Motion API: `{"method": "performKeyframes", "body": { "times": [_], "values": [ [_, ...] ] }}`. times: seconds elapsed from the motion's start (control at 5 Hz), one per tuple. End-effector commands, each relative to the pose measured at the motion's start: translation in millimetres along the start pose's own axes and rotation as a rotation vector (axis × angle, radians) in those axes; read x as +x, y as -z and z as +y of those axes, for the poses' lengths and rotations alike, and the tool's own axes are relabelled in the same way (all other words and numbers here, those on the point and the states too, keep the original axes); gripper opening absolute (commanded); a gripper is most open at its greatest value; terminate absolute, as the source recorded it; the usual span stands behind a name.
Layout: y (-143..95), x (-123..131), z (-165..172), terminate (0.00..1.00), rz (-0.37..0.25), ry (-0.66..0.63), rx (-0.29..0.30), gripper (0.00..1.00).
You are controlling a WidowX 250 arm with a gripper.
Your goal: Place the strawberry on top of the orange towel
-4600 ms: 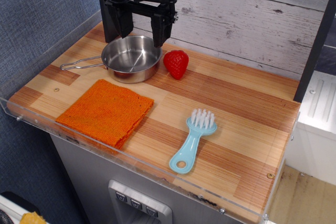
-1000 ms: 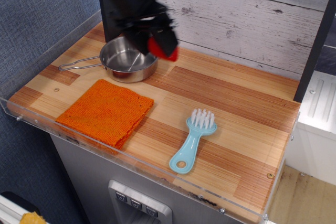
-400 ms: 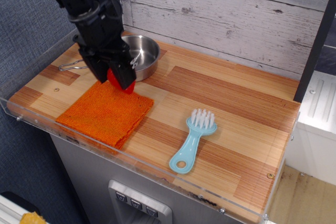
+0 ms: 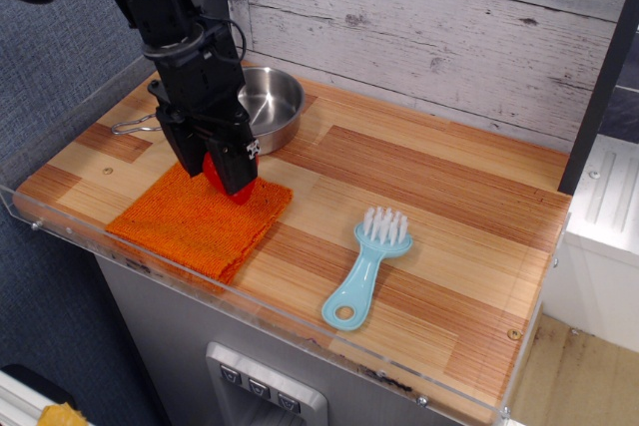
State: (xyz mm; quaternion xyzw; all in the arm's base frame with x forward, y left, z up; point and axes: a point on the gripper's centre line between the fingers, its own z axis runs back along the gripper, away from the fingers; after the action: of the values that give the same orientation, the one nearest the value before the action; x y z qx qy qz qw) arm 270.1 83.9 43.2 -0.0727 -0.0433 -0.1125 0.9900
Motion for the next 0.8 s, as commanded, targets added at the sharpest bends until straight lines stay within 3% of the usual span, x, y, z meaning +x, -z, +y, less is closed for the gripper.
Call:
{"method": "performKeyframes", "body": {
  "times": [0.0, 0.4, 0.6],
  "values": [
    [-15, -10, 1, 0.00, -0.009, 0.070, 0.046, 0.00],
    [-16, -21, 15, 0.00, -0.032, 0.024, 0.056, 0.00],
    [-18, -23, 21, 0.00, -0.034, -0.004, 0.057, 1.00]
  ]
}}
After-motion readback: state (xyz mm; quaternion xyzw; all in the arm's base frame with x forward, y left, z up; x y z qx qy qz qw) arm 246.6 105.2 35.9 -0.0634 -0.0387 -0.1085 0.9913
